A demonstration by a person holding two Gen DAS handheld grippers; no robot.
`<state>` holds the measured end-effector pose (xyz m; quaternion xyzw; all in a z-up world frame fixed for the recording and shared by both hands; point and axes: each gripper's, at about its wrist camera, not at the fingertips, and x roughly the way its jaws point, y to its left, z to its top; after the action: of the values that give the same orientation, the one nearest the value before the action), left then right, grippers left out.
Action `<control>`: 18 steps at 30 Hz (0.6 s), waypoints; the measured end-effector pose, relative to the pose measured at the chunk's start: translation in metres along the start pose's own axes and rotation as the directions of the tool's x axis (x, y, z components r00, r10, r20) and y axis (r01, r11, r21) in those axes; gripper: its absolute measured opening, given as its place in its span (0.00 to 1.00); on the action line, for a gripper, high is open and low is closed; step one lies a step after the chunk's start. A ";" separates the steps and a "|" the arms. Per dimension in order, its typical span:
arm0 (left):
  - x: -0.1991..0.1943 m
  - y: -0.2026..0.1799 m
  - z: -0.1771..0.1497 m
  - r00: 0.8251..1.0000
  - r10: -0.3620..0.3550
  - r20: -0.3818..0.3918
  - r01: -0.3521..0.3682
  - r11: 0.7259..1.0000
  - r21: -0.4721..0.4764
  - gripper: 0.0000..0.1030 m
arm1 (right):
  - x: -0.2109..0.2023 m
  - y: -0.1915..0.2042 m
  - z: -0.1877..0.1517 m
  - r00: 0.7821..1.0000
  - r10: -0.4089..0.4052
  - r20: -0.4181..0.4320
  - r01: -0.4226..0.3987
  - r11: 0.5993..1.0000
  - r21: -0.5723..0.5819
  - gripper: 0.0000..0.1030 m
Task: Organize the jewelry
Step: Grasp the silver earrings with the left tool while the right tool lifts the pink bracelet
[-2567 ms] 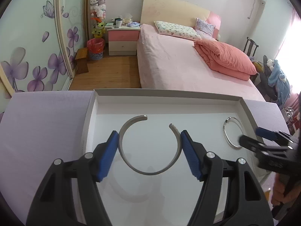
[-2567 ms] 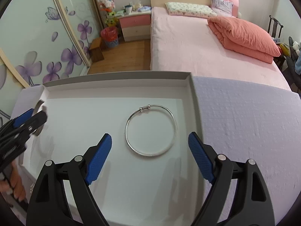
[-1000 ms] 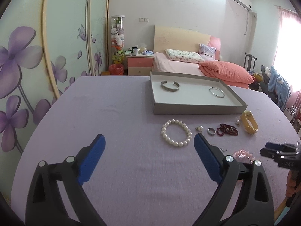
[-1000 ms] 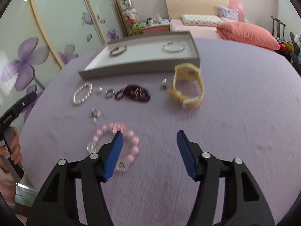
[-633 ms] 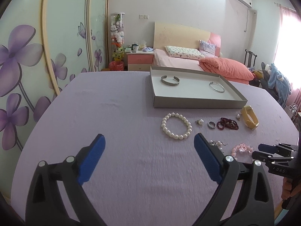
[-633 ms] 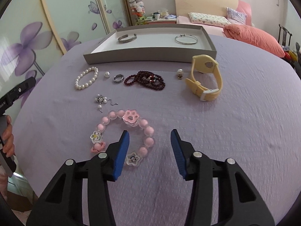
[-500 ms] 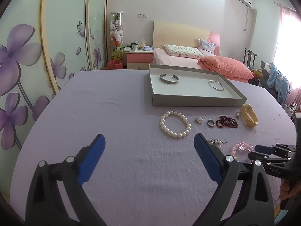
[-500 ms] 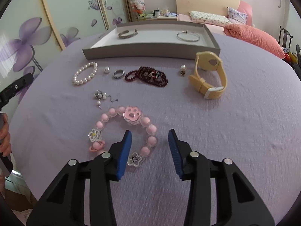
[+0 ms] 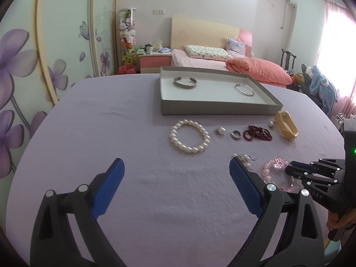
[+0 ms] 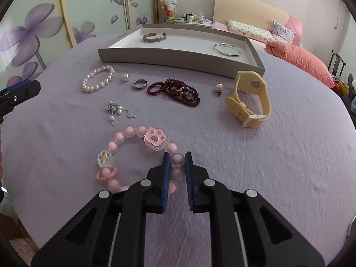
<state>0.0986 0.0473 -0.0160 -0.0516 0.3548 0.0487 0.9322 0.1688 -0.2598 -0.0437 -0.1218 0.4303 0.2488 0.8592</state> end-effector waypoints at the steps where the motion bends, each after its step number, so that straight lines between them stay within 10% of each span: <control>1: 0.001 -0.004 -0.001 1.000 -0.006 -0.004 0.006 1.000 0.008 0.91 | -0.001 -0.003 -0.001 1.000 -0.007 -0.001 0.007 1.000 0.002 0.14; 18: 0.053 -0.098 -0.006 0.990 -0.091 -0.112 0.105 0.987 0.123 0.75 | -0.046 -0.071 -0.001 0.990 -0.057 0.126 0.033 0.982 0.184 0.14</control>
<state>0.1466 -0.0481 -0.0502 -0.0116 0.4032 -0.0229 0.9148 0.1823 -0.3353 -0.0080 -0.0362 0.3911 0.1963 0.8984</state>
